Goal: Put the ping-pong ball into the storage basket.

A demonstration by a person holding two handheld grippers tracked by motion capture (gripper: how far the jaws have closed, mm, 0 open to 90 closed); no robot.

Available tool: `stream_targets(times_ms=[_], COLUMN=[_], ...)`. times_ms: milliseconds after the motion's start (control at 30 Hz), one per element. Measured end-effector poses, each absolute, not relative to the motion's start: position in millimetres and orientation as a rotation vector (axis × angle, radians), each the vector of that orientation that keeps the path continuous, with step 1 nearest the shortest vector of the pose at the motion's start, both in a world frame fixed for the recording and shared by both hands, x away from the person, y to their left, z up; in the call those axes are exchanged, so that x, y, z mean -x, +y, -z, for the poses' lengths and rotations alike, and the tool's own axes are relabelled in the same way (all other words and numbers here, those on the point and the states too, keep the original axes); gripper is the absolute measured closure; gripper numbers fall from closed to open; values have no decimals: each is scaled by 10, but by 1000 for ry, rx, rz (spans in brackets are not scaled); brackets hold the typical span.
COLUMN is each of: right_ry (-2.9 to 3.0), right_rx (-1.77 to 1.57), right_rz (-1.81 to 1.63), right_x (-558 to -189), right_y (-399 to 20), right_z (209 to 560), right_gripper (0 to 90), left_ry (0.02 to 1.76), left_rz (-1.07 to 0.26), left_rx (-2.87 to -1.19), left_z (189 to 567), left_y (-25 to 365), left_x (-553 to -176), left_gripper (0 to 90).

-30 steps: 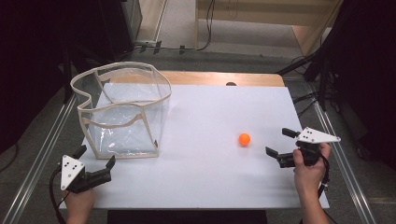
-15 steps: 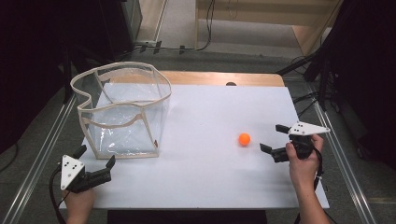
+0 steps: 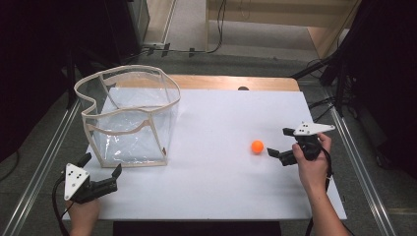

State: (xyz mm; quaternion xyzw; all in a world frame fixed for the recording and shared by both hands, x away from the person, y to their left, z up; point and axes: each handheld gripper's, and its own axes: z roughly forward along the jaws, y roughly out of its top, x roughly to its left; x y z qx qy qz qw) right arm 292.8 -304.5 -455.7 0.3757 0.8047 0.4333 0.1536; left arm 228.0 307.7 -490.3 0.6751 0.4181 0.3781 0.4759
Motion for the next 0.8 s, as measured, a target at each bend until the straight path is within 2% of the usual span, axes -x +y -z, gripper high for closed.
stream_targets(times_ms=[800], right_ry=[2502], right_rx=[-1067], right_rz=[-1083], right_x=[-3245], right_y=[-2794], right_z=[4602], right_gripper=[0], left_ry=[1019], left_rz=[-924], left_rx=[-1651], left_z=[4904], left_y=[3076], left_x=[-2278], left_gripper=[0])
